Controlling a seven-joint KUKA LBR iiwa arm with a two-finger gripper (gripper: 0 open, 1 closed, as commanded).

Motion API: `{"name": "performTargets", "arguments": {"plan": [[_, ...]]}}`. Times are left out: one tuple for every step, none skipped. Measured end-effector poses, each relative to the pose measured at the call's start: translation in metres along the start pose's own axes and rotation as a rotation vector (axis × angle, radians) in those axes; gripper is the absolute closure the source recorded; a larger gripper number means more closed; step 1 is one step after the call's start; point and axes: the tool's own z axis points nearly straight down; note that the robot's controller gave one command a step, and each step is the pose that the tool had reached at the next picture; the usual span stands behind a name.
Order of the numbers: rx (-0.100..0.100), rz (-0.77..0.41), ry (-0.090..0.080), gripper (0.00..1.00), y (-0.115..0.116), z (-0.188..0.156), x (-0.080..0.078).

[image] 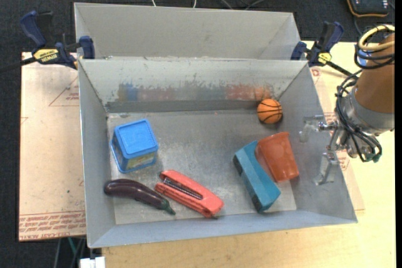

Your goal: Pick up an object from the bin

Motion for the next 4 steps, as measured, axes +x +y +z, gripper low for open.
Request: {"name": "performTargets", "arguments": {"plan": [[0.001, -0.005, -0.007, 0.0, 0.001, -0.003, -0.002], [0.0, -0.639, -0.005, 0.0, 0.028, 0.068, -0.033], [0.003, -0.622, -0.011, 0.0, 0.022, 0.08, -0.062], [0.002, -1.056, -0.009, 0.0, 0.014, 0.073, -0.061]]}}
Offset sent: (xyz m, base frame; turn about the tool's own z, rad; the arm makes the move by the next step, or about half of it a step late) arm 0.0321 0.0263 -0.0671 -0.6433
